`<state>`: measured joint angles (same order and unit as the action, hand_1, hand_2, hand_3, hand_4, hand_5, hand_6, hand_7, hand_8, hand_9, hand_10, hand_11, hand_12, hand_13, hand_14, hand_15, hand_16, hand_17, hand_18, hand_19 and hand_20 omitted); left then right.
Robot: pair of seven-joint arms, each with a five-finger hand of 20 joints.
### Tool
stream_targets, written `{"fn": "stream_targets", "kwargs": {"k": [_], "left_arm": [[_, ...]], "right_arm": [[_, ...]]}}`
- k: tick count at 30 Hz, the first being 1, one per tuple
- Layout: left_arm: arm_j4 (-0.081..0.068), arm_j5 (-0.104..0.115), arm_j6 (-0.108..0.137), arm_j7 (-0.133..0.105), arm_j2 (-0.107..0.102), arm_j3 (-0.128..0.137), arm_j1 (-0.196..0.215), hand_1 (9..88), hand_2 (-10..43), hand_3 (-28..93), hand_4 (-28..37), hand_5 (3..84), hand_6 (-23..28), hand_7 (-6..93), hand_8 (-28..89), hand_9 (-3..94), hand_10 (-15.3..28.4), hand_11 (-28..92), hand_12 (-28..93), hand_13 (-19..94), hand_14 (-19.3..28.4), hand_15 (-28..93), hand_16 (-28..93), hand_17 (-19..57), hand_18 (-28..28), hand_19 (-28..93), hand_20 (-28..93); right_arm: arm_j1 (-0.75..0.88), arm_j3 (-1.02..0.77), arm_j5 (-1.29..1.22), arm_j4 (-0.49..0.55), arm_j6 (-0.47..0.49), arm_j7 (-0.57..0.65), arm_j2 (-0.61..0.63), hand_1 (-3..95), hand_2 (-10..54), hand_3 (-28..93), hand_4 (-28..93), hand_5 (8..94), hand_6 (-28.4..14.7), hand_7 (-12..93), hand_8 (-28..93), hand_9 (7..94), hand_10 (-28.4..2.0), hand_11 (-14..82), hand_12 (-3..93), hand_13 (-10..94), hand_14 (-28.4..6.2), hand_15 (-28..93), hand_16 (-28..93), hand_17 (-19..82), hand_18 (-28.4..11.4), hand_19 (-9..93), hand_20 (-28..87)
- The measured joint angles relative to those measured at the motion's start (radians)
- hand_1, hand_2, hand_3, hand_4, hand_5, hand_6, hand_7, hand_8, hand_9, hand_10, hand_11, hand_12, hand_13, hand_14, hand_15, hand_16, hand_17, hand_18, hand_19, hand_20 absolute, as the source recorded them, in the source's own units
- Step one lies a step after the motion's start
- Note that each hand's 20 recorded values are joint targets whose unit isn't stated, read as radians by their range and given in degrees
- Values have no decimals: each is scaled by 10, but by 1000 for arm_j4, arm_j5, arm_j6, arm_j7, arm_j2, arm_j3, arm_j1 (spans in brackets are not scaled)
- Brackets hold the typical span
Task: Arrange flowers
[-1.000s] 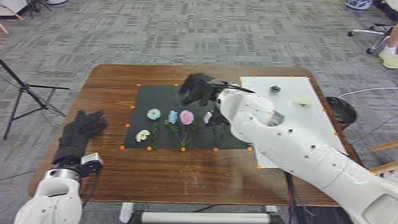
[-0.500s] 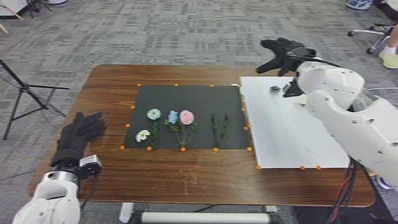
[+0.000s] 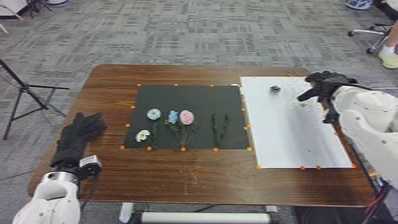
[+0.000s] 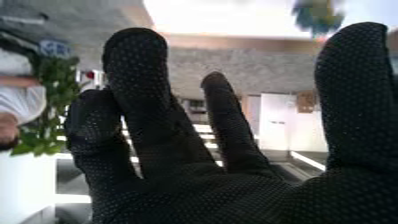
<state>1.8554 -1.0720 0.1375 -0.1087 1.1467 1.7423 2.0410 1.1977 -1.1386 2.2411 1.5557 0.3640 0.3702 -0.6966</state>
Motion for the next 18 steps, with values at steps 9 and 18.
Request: {"fn": "stream_targets", "kwargs": {"k": [9, 18], "left_arm": [[-1, -6, 90, -144, -3, -30, 0, 253, 156, 648, -281, 547, 34, 157, -72, 534, 154, 230, 122, 429, 185, 231, 7, 101, 115, 117, 177], [72, -3, 272, -326, 17, -2, 0, 379, 183, 638, -282, 569, 25, 202, -83, 573, 147, 258, 125, 479, 174, 241, -5, 172, 103, 109, 244]], "right_arm": [[55, 76, -6, -2, -202, 3, 10, 423, -95, 663, -197, 559, 11, 159, -96, 665, -128, 119, 155, 798, -62, 640, 294, 466, -213, 900, 527], [95, 141, 11, -19, -402, 15, 17, 563, -95, 594, -192, 669, 19, 189, 24, 792, -101, 93, 257, 852, -30, 645, 315, 525, -191, 932, 531]]}}
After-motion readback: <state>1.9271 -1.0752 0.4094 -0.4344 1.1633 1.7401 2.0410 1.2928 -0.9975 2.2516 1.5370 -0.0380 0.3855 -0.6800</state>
